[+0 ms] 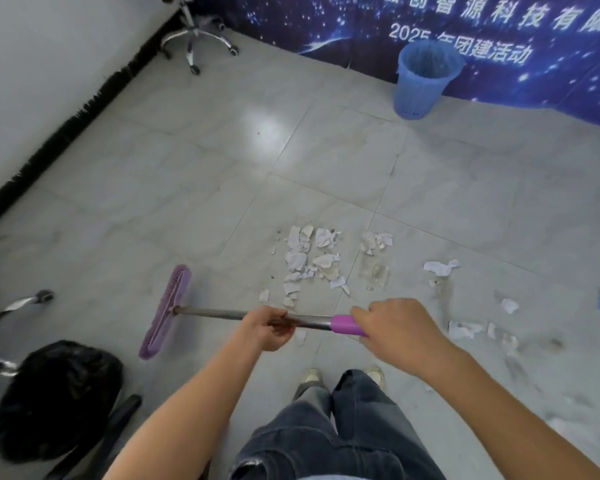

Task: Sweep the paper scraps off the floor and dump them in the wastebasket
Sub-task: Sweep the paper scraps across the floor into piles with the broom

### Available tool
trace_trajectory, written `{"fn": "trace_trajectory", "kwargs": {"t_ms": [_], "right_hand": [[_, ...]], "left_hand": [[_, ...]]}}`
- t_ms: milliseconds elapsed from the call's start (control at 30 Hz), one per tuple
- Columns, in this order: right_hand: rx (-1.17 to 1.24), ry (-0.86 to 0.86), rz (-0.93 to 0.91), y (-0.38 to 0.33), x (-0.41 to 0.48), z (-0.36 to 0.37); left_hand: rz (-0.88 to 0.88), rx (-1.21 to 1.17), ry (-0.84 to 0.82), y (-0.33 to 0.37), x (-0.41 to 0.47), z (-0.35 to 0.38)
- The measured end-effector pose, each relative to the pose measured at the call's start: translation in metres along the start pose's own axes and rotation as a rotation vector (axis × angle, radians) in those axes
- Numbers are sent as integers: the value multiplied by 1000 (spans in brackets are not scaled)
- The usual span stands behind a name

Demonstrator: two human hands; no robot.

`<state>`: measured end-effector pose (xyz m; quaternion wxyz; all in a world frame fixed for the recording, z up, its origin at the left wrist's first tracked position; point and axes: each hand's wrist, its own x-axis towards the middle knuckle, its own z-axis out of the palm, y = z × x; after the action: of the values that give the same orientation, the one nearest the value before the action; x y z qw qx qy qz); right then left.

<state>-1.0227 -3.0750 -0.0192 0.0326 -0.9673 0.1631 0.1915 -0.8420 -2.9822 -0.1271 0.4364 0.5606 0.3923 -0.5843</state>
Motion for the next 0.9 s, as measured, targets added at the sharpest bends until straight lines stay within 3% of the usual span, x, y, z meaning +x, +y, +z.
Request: {"fn": "trace_trajectory", "kwargs": {"t_ms": [200,333,567,733,900], "right_hand": [[134,-154,-220,-93,30,13],[158,-219,-228,-91,3,32],[337,-103,-3,-18,-44,45],[355,-52,176,61,-117,43],[245,-60,411,145,-203,22]], "left_hand": [[16,95,109,3,25,-100],[0,57,66,-29,37,-106],[64,-50,31,-70,43,-39],[77,12,9,-132,31,47],[47,0,-227,-209,20,148]]}}
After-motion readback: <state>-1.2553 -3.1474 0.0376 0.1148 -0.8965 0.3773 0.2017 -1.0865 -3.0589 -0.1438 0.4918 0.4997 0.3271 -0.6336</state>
